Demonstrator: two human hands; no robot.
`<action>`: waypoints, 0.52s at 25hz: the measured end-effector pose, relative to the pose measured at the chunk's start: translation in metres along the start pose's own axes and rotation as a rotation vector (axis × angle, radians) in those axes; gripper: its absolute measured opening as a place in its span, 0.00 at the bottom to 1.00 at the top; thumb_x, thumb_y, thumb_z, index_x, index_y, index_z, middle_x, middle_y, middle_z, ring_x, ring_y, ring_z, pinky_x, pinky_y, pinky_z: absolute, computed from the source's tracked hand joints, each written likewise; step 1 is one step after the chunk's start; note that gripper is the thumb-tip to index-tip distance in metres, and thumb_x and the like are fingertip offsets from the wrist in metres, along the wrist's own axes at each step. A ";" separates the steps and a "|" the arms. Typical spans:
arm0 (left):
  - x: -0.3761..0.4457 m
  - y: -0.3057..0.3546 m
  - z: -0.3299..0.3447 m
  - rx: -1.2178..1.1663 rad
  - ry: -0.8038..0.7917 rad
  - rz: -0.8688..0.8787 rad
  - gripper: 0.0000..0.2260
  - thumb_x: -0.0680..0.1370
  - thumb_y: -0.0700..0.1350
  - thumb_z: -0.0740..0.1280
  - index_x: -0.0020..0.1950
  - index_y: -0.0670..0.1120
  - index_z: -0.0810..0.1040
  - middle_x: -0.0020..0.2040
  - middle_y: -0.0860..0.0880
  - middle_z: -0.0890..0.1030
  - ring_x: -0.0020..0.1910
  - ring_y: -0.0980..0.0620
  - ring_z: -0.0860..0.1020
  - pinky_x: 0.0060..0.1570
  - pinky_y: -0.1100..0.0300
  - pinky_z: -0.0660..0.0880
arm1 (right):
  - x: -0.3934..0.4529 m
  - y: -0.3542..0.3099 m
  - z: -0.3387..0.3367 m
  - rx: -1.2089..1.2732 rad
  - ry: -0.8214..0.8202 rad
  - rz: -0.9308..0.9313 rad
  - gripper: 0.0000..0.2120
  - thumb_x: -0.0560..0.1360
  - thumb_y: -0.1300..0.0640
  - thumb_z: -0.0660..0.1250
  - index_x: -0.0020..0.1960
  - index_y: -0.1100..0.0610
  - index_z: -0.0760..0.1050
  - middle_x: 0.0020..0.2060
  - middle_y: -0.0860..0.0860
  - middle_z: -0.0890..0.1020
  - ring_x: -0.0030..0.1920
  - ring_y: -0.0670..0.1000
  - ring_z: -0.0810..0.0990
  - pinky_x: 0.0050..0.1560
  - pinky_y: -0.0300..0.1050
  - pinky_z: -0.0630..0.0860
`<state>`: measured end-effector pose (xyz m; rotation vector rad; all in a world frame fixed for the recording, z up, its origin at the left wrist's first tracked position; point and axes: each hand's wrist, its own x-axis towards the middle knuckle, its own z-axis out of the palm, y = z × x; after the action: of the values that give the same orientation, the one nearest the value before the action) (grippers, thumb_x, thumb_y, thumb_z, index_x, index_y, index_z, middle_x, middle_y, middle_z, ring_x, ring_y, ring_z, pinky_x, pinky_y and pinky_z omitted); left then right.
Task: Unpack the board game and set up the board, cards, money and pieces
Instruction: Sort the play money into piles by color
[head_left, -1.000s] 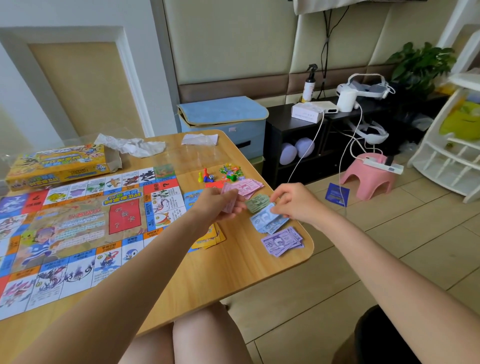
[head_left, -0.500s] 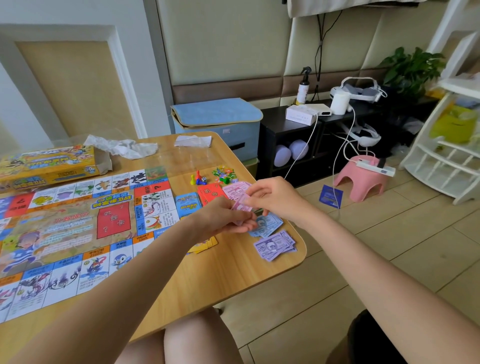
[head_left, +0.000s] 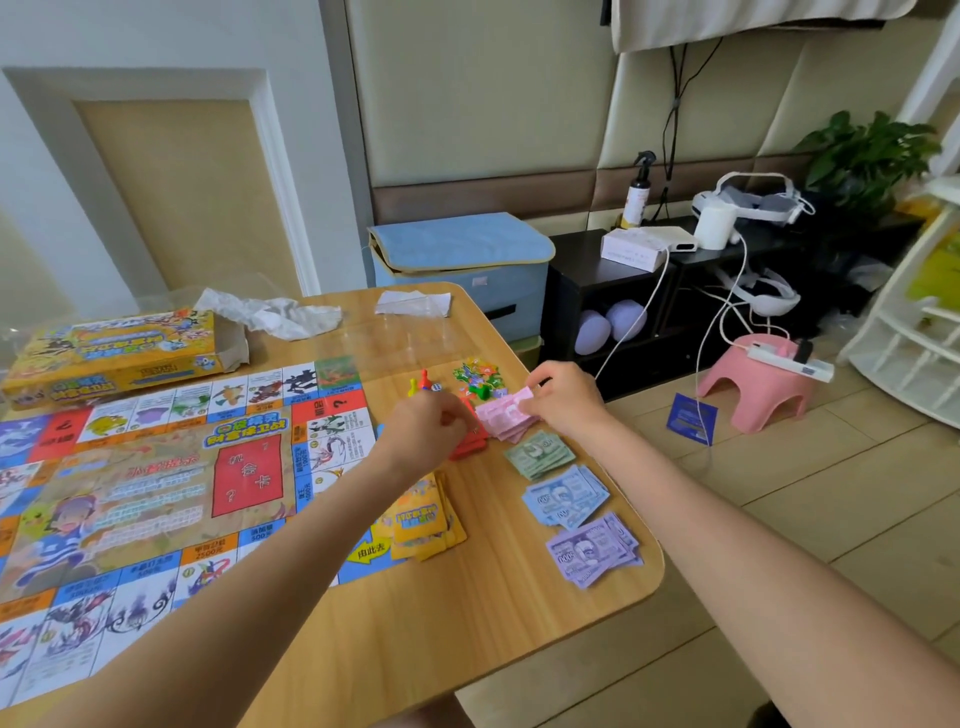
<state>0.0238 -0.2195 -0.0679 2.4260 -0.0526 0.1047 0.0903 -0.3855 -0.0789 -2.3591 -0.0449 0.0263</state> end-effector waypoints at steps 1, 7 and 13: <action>0.002 -0.002 0.001 0.022 0.011 0.022 0.13 0.76 0.35 0.60 0.49 0.43 0.83 0.44 0.45 0.82 0.40 0.49 0.77 0.36 0.64 0.71 | 0.002 0.003 0.004 -0.095 -0.019 -0.022 0.10 0.70 0.61 0.71 0.51 0.54 0.76 0.52 0.55 0.79 0.53 0.53 0.77 0.45 0.42 0.72; 0.016 -0.018 0.001 0.081 0.014 0.066 0.13 0.77 0.36 0.59 0.52 0.43 0.82 0.51 0.46 0.83 0.51 0.49 0.79 0.44 0.64 0.71 | 0.015 0.000 0.003 -0.373 -0.169 -0.310 0.13 0.76 0.61 0.64 0.60 0.53 0.74 0.59 0.50 0.70 0.62 0.53 0.63 0.63 0.50 0.66; 0.027 -0.023 -0.008 0.003 0.085 0.074 0.13 0.76 0.33 0.59 0.50 0.42 0.83 0.50 0.46 0.83 0.48 0.50 0.79 0.41 0.66 0.70 | 0.023 -0.014 -0.004 -0.211 -0.085 -0.377 0.07 0.76 0.60 0.66 0.52 0.58 0.79 0.49 0.51 0.77 0.53 0.49 0.73 0.56 0.44 0.71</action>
<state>0.0520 -0.1969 -0.0745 2.4206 -0.1040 0.2412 0.1135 -0.3772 -0.0662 -2.5199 -0.5565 -0.0644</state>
